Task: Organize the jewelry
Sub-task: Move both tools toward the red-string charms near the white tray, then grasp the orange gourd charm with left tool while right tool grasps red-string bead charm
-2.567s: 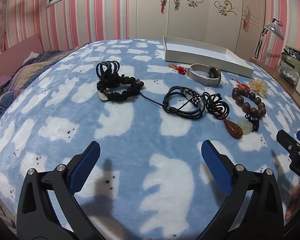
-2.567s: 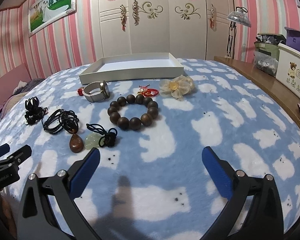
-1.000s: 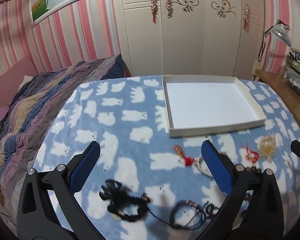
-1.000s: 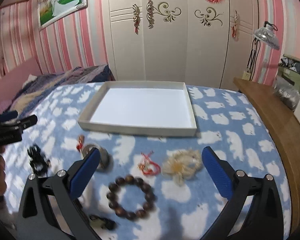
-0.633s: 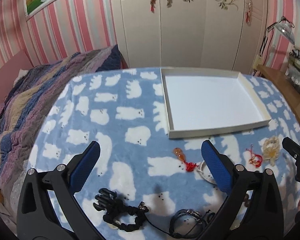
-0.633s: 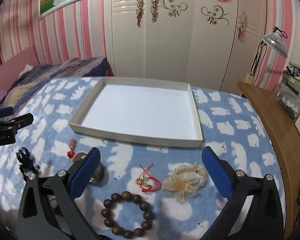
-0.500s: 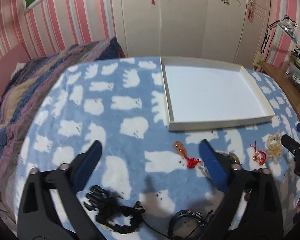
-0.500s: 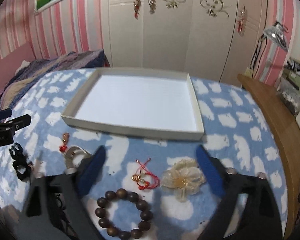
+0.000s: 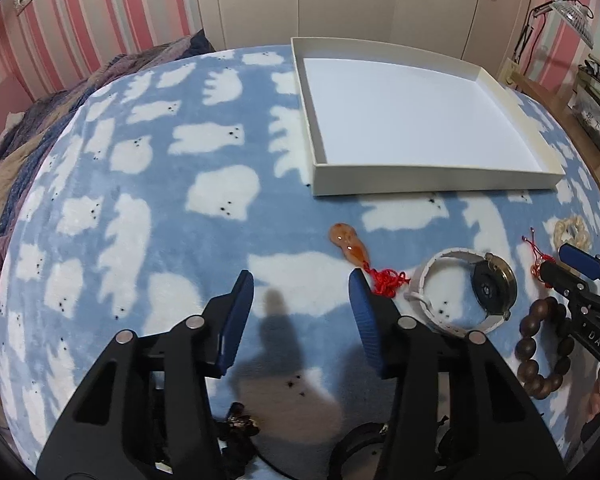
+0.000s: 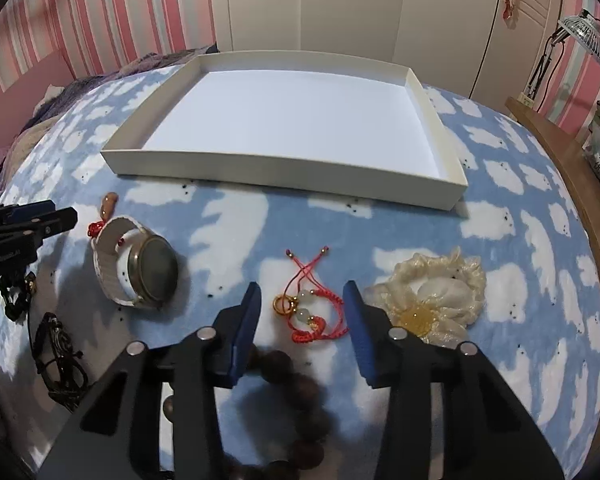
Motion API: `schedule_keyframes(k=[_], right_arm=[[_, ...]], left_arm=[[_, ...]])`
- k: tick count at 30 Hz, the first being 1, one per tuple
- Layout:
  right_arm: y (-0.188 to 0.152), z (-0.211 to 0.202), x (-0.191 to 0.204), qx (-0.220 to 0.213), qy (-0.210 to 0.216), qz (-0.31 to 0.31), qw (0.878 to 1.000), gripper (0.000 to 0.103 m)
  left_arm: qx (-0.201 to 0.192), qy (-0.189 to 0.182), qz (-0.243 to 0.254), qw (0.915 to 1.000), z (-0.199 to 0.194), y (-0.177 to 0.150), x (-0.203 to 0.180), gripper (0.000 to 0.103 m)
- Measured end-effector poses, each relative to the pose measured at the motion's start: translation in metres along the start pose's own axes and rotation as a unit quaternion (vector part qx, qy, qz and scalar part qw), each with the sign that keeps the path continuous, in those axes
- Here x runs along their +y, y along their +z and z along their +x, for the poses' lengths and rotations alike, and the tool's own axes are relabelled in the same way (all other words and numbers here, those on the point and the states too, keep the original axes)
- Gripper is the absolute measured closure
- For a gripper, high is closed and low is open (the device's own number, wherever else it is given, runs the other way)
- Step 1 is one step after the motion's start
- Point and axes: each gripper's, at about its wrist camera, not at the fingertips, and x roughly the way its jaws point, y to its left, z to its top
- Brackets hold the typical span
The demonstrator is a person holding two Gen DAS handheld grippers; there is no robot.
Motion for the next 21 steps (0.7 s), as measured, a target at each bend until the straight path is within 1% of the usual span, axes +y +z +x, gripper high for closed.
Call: schedule_keyframes(k=[7,14,17,18,20,21], right_arm=[[-0.003,0.006,-0.004,0.006,0.003,0.007,1.0,0.061],[-0.004,0.011,-0.006,0.012,0.003,0.01,1.0,0.061],[-0.005,0.013,-0.007,0.012,0.004,0.013,1.0,0.061],[-0.004,0.013,-0.008,0.012,0.004,0.014,1.0,0.061],[-0.004,0.013,-0.009,0.012,0.004,0.015,1.0,0.061],[-0.004,0.014,-0.01,0.012,0.005,0.016,1.0,0.061]], left_arm=[[-0.003,-0.017,0.012,0.9998,0.003,-0.002,-0.011,0.054],[0.0,-0.005,0.013,0.9999,0.011,-0.001,-0.017,0.054],[0.001,-0.012,0.009,0.9999,0.011,-0.001,-0.014,0.053],[-0.001,-0.013,0.008,0.9999,0.011,-0.001,-0.015,0.052],[-0.005,-0.018,0.007,0.9998,0.007,-0.001,-0.015,0.045],[-0.008,-0.022,0.006,0.9997,0.006,-0.001,-0.015,0.043]])
